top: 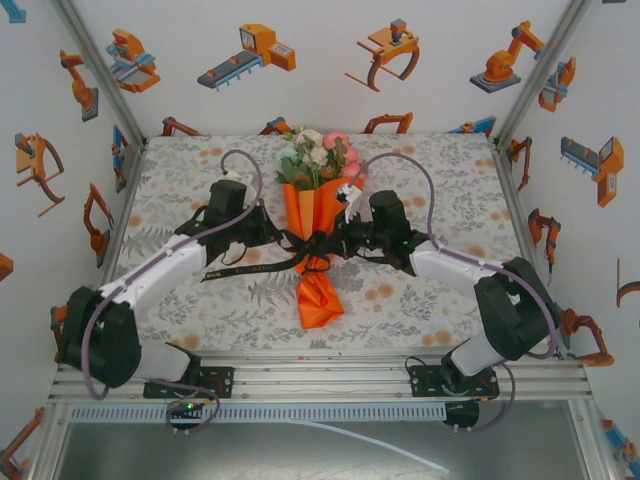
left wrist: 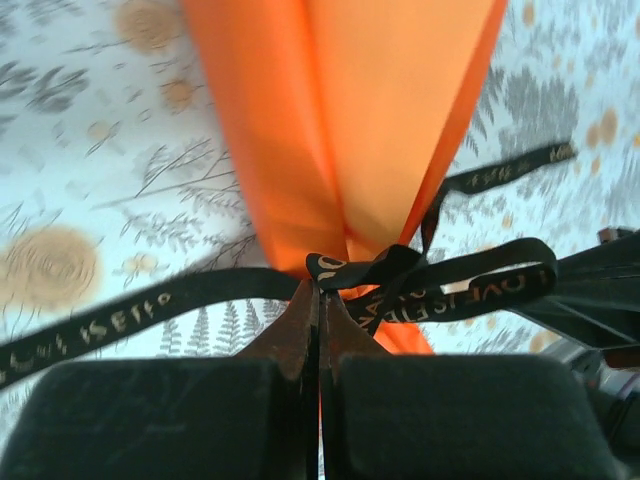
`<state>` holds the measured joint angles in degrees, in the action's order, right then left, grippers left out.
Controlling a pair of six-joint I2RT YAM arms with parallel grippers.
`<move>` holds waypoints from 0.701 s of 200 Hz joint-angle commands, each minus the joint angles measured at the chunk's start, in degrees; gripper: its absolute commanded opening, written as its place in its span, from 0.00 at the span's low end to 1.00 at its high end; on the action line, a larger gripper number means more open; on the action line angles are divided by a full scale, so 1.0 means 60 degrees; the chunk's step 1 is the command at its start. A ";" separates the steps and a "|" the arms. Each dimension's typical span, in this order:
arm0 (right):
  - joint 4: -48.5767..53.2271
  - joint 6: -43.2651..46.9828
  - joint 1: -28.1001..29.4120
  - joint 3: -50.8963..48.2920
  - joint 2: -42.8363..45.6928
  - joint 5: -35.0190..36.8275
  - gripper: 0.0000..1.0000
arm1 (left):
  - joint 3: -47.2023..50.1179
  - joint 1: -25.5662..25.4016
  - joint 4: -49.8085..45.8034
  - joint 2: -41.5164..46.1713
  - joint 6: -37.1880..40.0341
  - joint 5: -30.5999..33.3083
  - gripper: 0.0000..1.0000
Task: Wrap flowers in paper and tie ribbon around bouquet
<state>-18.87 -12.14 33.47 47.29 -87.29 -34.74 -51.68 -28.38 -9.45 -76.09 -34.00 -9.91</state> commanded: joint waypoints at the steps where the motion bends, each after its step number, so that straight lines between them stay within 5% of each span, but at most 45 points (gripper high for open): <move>1: 0.0315 0.0062 0.0015 -0.0077 0.0321 0.0619 0.00 | 0.0775 -0.0145 -0.0200 0.1034 -0.2124 0.1134 0.00; 35: -0.0225 -0.0403 0.0009 -0.0041 0.0080 0.0531 0.00 | 0.1085 -0.1285 0.0317 0.1422 -0.2293 0.0781 0.06; 87: -0.0763 -0.0903 0.0031 -0.0015 -0.0210 0.0579 0.00 | 0.0891 -0.2977 0.1765 0.0643 -0.0836 -0.0706 0.25; 140: -0.0529 -0.0755 0.0090 -0.0047 -0.0048 0.0484 0.00 | 0.0680 -0.3356 0.2079 -0.0628 -0.0559 -0.0275 0.48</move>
<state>-21.50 -16.99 33.58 46.98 -88.18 -31.86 -46.52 -48.40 0.47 -79.59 -39.68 -11.81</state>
